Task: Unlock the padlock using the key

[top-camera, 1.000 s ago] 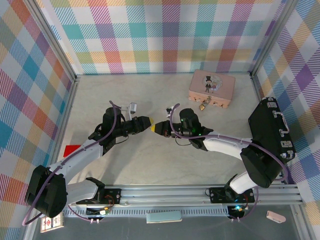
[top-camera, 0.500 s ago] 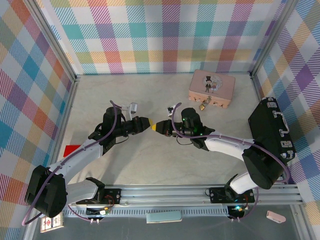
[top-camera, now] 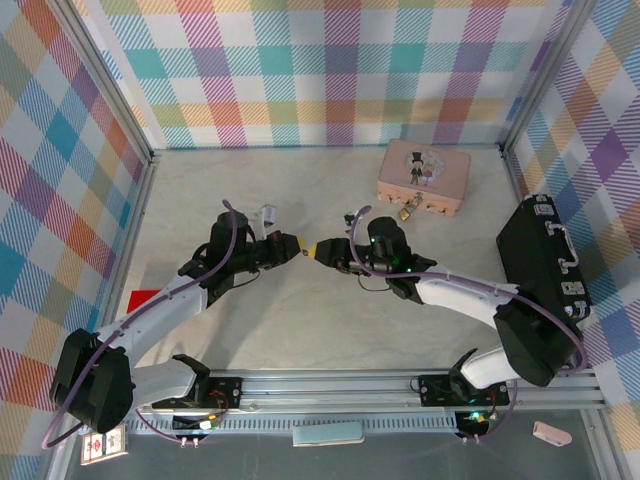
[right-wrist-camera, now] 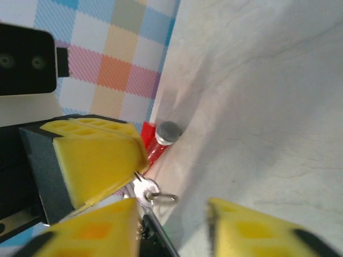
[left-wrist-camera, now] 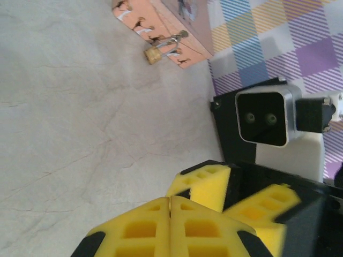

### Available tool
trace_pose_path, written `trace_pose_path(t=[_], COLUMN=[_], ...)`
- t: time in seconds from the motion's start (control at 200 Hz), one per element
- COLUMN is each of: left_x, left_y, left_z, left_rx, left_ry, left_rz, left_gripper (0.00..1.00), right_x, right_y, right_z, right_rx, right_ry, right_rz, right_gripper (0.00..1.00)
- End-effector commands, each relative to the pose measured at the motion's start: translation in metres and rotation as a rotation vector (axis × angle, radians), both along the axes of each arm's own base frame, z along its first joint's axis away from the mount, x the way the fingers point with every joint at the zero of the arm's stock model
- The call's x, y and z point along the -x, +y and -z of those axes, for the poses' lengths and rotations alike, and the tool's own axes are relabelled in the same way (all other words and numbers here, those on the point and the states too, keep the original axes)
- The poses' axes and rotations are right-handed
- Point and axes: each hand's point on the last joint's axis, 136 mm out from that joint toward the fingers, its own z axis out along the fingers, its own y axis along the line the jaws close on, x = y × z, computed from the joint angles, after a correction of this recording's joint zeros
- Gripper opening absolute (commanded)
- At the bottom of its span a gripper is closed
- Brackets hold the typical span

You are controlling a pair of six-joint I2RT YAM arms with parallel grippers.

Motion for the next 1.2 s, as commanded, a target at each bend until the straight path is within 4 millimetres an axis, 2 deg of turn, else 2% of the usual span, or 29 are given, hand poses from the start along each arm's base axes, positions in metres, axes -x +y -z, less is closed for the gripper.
trace_pose_path(t=[0.0,0.03,0.06,0.16,0.225,0.315,0.335,0.5,0.575,0.68,0.8,0.895,1.005,1.195], left_x=[-0.014,-0.016,-0.018,-0.021,-0.02,-0.022,-0.022,-0.021,-0.016,-0.01,-0.005,0.0,0.006,0.011], left_y=[0.006,0.009,0.013,0.031,0.032,0.025,0.024,0.017,0.008,-0.003,-0.01,-0.016,-0.02,-0.021], left_z=[0.003,0.007,0.013,0.031,0.036,0.034,0.034,0.019,0.009,0.007,0.004,-0.001,-0.003,-0.002], left_rx=[-0.073,-0.099,-0.128,-0.207,-0.187,-0.113,-0.095,-0.028,-0.002,0.045,0.11,0.116,0.124,0.148], left_ry=[0.045,0.064,0.078,0.119,0.135,0.168,0.174,0.174,0.15,0.164,0.177,0.168,0.171,0.176], left_rz=[-0.076,-0.095,-0.113,-0.204,-0.227,-0.239,-0.239,-0.271,-0.259,-0.241,-0.241,-0.226,-0.208,-0.204], left_gripper=[0.0,0.0,0.0,0.0,0.0,0.0,0.0,0.0,0.0,0.0,0.0,0.0,0.0,0.0], right_x=[-0.01,-0.012,-0.013,-0.015,-0.016,-0.013,-0.012,-0.004,-0.001,0.002,0.003,0.002,0.007,0.012], right_y=[-0.026,-0.029,-0.032,-0.039,-0.044,-0.049,-0.047,-0.031,-0.024,-0.011,-0.001,0.003,0.015,0.019], right_z=[0.012,0.011,0.01,0.005,0.004,0.006,0.0,-0.004,-0.012,-0.022,-0.022,-0.02,-0.029,-0.032], right_rx=[0.065,0.062,0.061,0.048,0.016,-0.049,-0.078,-0.161,-0.233,-0.312,-0.339,-0.346,-0.357,-0.366], right_ry=[0.003,-0.007,-0.019,-0.058,-0.09,-0.095,-0.109,-0.059,-0.067,-0.071,-0.061,-0.041,-0.047,-0.056], right_rz=[0.145,0.166,0.182,0.22,0.247,0.272,0.266,0.177,0.141,0.068,0.037,0.018,-0.049,-0.068], right_gripper=[0.75,0.85,0.9,0.93,0.94,0.95,0.95,0.96,0.95,0.92,0.86,0.77,0.67,0.57])
